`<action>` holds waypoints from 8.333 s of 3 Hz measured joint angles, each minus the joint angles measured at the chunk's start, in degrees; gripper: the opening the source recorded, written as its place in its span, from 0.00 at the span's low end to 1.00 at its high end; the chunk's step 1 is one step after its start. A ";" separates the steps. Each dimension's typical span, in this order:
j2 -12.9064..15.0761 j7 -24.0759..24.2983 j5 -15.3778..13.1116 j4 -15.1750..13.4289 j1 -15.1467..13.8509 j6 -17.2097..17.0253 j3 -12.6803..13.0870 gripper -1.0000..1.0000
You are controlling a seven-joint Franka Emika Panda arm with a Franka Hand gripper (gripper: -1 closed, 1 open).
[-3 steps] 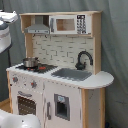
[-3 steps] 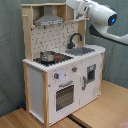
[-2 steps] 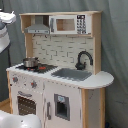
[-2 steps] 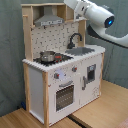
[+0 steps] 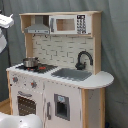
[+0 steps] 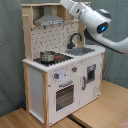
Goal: Play with the kitchen
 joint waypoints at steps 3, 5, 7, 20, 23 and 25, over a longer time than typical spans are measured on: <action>-7.45 17.88 0.00 1.60 -3.01 -11.19 0.00 1.00; -10.00 28.76 0.00 1.61 -4.37 -18.17 0.26 1.00; -10.51 39.05 0.00 2.12 -5.93 -26.63 1.74 1.00; -1.32 56.26 15.28 20.20 -31.54 -60.66 7.85 0.00; -1.37 55.95 13.64 7.06 -19.94 -60.55 4.26 0.00; -1.41 55.81 11.35 -2.45 -13.43 -55.92 1.79 0.00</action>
